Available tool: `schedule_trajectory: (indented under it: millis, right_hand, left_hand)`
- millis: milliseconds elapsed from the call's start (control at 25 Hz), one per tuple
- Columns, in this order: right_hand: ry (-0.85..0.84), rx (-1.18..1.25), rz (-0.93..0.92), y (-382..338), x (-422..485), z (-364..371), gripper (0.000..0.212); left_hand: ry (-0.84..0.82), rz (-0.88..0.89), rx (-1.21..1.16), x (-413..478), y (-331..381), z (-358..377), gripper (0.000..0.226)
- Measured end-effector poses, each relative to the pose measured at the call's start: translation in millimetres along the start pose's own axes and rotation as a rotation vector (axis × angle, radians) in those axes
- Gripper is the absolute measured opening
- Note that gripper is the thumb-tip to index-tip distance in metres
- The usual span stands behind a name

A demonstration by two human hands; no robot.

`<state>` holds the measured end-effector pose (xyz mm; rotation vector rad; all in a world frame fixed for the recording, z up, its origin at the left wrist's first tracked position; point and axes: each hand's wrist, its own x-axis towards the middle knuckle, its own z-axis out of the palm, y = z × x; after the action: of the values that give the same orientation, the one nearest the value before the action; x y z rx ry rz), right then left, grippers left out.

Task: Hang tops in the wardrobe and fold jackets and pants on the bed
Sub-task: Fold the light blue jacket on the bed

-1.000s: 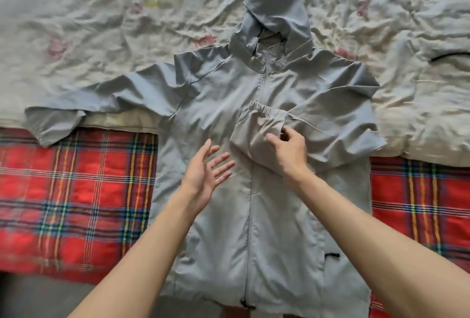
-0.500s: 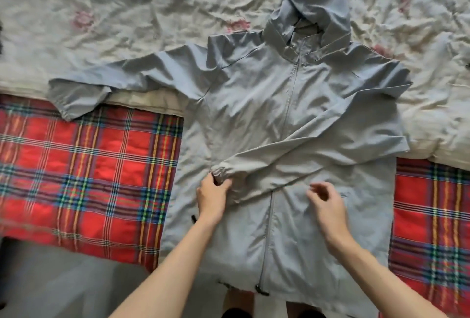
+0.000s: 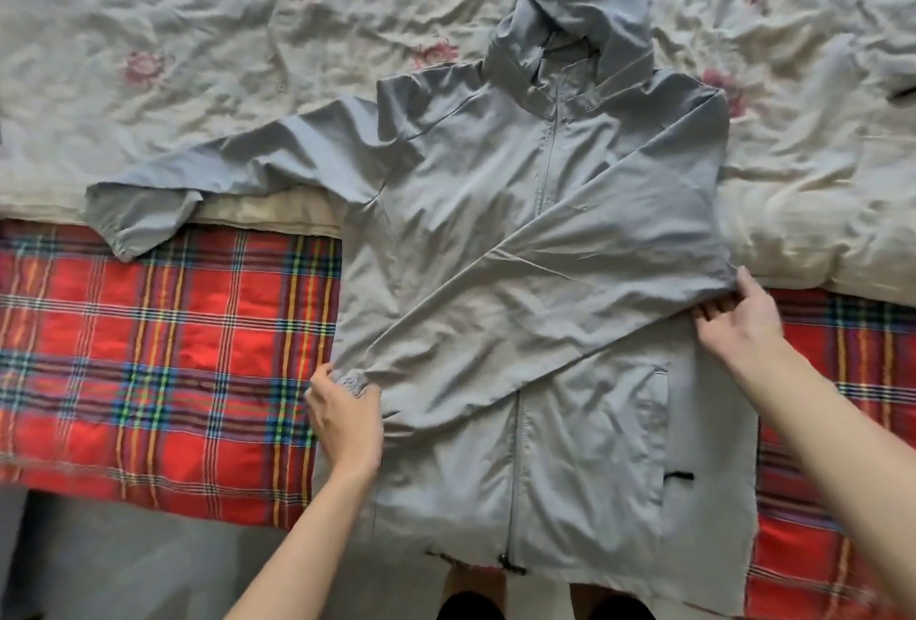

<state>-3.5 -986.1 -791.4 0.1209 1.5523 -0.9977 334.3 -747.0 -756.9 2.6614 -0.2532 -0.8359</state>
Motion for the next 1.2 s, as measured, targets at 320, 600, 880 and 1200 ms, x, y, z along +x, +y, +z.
schedule_trajectory:
  millis: [320, 600, 880, 1200]
  right_hand:
    - [-0.06, -0.068, 0.035, -14.6, -4.5, -18.8, 0.008]
    - [-0.159, -0.206, 0.003, -13.6, 8.4, -29.9, 0.013]
    - [-0.122, -0.197, 0.005, -20.0, 11.4, -43.8, 0.013]
    - [-0.377, -1.606, -1.618, 1.7, 25.6, -41.0, 0.063]
  left_hand:
    - [-0.433, 0.818, 0.039, -31.5, 255.4, 103.5, 0.036]
    - [-0.691, 0.978, 0.457, -44.2, 424.8, 231.1, 0.026]
    - [-0.335, 0.834, 0.333, -62.2, 433.0, 290.3, 0.018]
    - [-0.171, 1.622, 0.78, -39.1, 360.5, 294.9, 0.073]
